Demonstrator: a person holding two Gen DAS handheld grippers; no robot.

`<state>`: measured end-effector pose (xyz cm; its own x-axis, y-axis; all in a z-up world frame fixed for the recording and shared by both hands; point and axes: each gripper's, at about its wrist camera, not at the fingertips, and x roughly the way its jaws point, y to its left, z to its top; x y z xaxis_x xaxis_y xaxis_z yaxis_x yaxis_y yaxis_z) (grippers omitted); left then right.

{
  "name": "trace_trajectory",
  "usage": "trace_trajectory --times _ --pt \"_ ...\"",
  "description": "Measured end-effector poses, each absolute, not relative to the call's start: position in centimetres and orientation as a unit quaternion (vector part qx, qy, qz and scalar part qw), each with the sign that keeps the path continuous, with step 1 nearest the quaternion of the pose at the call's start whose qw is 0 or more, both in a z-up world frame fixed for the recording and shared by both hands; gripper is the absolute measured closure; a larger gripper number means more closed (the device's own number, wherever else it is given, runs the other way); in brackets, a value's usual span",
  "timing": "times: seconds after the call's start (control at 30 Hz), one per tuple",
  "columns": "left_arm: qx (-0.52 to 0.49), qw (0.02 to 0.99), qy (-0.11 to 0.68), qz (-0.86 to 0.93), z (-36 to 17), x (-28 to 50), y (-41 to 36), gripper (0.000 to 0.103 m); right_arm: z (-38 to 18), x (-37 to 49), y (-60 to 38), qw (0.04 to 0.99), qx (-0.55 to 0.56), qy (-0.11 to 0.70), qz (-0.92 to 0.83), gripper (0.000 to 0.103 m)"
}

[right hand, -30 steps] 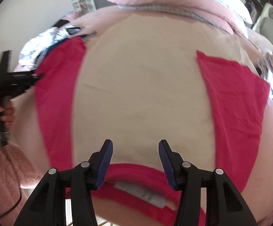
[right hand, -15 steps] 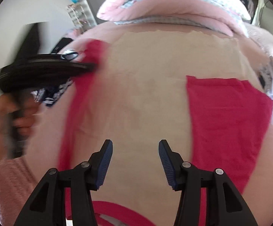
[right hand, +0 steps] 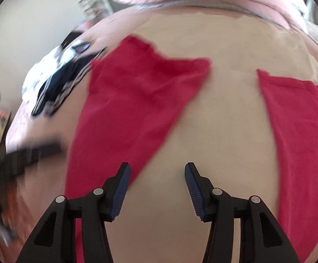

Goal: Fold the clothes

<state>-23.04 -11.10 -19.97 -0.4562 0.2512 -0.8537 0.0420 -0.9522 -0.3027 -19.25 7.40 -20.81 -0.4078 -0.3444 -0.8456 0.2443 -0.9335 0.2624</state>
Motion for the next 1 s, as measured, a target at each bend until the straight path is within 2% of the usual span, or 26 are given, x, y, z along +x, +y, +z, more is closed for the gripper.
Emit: trace_trajectory --times 0.17,0.33,0.4,0.47,0.6,0.63,0.77,0.87,1.0 --pt "-0.458 0.028 -0.088 0.884 -17.4 -25.7 -12.7 0.054 -21.1 -24.5 9.9 0.140 0.527 -0.096 -0.833 0.051" --pt "-0.430 0.037 -0.068 0.900 -16.1 -31.9 -14.3 0.055 -20.5 -27.7 8.2 0.135 0.520 -0.043 -0.842 0.051" --pt "-0.440 0.066 -0.049 0.894 -16.6 -34.1 -13.6 0.061 -21.0 -28.7 7.5 0.138 0.521 -0.028 -0.842 0.051" --pt "-0.452 0.080 -0.013 0.888 -17.5 -35.6 -12.7 0.062 -21.8 -29.5 6.8 0.130 0.525 -0.008 -0.841 0.052" --pt "-0.481 -0.016 0.049 0.875 -19.5 -36.9 -14.4 0.059 -21.9 -31.0 6.6 0.113 0.503 0.012 -0.857 0.052" --pt "-0.487 -0.016 0.024 0.873 -19.8 -36.5 -15.9 0.058 -21.6 -31.3 7.1 0.096 0.497 0.016 -0.862 0.052" --pt "-0.475 -0.043 0.039 0.878 -17.9 -35.6 -16.7 0.059 -20.5 -32.2 9.1 0.059 0.481 0.003 -0.875 0.052" --pt "-0.428 -0.035 0.055 0.902 -15.7 -34.8 -14.9 0.059 -19.7 -32.3 8.8 0.107 0.481 -0.007 -0.870 0.052" --pt "-0.438 0.075 0.060 0.894 -15.6 -35.3 -12.0 0.059 -20.4 -32.5 5.5 0.184 0.494 0.032 -0.849 0.052"
